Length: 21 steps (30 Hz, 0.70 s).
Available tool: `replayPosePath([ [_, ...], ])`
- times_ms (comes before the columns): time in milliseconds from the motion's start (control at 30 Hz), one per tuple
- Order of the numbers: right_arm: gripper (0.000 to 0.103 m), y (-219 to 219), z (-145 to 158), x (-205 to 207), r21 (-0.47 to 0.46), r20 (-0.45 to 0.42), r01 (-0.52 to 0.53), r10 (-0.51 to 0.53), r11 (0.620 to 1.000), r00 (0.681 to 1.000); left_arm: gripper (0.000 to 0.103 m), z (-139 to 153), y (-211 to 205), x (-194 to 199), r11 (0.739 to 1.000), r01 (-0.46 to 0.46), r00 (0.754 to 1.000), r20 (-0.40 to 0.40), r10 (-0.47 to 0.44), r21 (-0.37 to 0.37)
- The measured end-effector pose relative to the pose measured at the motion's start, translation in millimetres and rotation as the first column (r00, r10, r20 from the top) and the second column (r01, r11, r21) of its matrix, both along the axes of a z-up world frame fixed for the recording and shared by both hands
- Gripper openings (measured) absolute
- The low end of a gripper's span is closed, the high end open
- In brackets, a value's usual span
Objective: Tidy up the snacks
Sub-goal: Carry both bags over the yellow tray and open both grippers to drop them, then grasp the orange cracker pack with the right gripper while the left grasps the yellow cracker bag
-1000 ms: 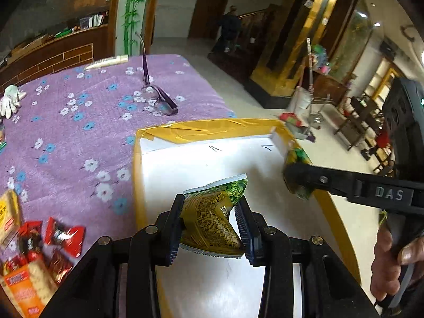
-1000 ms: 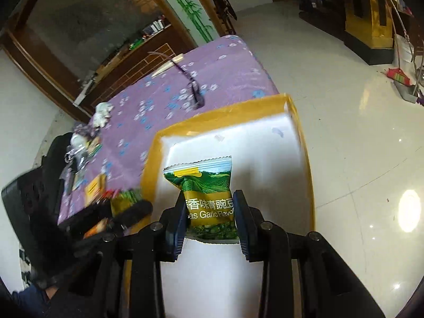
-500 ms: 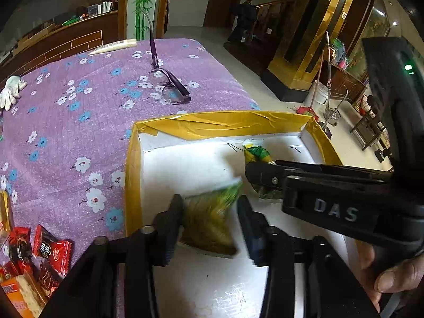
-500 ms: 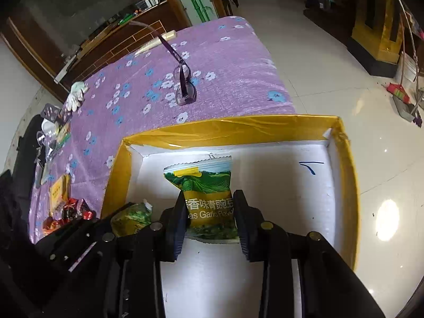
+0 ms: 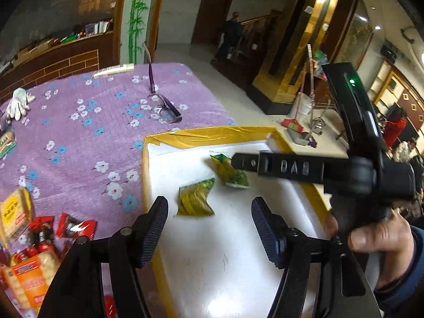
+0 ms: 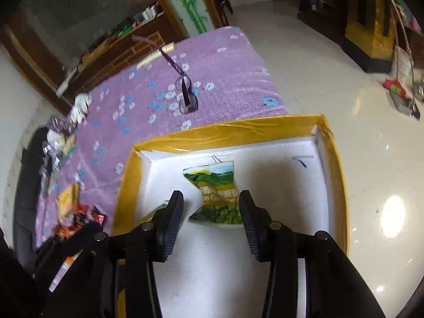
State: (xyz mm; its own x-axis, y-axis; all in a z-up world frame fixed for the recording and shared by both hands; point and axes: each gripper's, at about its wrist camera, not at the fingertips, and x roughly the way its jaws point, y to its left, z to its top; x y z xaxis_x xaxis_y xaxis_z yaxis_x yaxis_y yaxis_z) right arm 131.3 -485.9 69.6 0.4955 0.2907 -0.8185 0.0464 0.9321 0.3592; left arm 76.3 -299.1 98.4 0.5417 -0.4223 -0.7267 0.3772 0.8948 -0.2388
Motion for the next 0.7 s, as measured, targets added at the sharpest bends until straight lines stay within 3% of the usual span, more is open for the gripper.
replayPosePath([
  [100,0.043,11.0,13.9,-16.8,0.058,0.014,0.005,-0.006,0.998,1.000,0.068,14.1,20.8,-22.2,0.999,0.023,0.999,0.029,-0.022,-0.029],
  [233,0.045,48.7,36.8,-32.7,0.061,0.054,-0.079,0.076,0.995,0.996,0.069,27.5,57.7,-48.8,0.999,0.015,0.997,0.076,-0.012,-0.040],
  [333,0.053,88.8,44.6,-38.2,0.082,0.076,-0.152,0.146,0.985,0.986,0.069,29.8,86.0,-68.0,1.000,-0.009,0.995,0.096,0.012,-0.026],
  [567,0.053,217.6,17.7,-28.1,0.081,-0.001,-0.369,0.370,0.926,0.929,0.069,29.8,175.8,-117.8,0.982,-0.184,0.976,0.126,0.176,0.048],
  [700,0.053,260.7,-4.5,-16.4,0.029,-0.057,-0.381,0.382,0.924,0.922,0.069,31.6,236.9,-150.0,0.944,-0.322,0.940,0.139,0.311,0.064],
])
